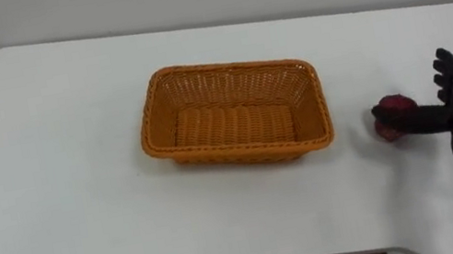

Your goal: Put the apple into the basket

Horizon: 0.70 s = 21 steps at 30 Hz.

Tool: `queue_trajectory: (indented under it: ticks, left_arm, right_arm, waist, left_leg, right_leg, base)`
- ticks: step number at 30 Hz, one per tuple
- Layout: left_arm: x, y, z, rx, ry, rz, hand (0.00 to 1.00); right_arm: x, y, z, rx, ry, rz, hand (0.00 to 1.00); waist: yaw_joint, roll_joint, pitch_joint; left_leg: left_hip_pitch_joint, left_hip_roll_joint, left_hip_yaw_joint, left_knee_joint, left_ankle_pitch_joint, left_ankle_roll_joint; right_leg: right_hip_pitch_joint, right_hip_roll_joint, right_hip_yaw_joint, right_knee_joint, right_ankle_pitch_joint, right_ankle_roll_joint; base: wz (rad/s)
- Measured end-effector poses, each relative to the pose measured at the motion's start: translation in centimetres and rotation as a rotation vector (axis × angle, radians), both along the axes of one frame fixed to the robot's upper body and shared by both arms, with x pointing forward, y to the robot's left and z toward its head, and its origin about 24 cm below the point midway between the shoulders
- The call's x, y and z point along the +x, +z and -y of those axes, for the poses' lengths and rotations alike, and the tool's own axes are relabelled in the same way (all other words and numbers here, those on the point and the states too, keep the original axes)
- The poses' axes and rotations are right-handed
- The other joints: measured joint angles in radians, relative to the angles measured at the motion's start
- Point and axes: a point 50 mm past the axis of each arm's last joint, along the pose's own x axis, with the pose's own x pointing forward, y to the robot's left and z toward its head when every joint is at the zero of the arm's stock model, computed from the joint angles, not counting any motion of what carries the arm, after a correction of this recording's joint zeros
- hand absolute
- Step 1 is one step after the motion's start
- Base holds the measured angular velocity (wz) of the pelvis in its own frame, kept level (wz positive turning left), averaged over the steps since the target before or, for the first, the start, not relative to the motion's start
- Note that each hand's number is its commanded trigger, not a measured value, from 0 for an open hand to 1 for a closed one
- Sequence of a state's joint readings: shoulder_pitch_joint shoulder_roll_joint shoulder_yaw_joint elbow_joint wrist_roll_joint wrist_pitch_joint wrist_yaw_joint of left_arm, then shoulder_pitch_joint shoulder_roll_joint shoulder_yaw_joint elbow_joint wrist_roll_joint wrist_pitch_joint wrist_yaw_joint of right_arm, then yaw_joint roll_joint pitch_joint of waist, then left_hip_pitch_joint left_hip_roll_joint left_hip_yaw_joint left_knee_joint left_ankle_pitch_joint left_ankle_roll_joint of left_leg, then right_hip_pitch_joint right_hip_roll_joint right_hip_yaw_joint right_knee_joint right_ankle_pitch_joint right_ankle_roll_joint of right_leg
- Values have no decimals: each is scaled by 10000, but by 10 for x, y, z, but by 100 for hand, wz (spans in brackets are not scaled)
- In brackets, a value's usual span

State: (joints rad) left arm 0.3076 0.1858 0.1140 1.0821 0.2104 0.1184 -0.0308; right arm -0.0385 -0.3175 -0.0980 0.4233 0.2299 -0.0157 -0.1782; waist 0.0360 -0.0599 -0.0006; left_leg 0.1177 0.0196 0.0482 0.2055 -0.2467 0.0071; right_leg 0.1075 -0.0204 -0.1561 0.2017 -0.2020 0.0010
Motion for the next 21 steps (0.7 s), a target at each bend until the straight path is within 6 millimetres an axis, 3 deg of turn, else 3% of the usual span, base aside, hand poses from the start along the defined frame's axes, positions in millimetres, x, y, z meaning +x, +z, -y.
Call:
queue_trajectory:
  ticks: [7, 11, 21]
  left_arm:
    - [2, 0, -1, -12, -39, 115, 0]
    - [3, 0, -1, -59, -61, 177, 0]
    - [5, 0, -1, -225, -117, 204, 0]
  right_arm:
    - [-1, -2, 0, -75, 136, -103, 0]
    - [-8, -15, 4, -271, 270, -807, 0]
    - [-7, -17, 2, -1275, 1035, -1228, 0]
  waist:
    - [-8, 34, 8]
    - [-3, 37, 10]
    - [-8, 27, 3]
  left_leg:
    - [14, -1, 1, 11, 8, -2]
    - [0, -4, -20, 22, 8, -2]
    - [-18, -5, -70, 22, 8, -2]
  right_leg:
    - [19, 3, 11, 2, 10, -14]
    - [17, -2, 5, 6, 9, -14]
    - [7, 5, 5, 9, 9, -14]
  base:
    - [0]
    - [0]
    - [0]
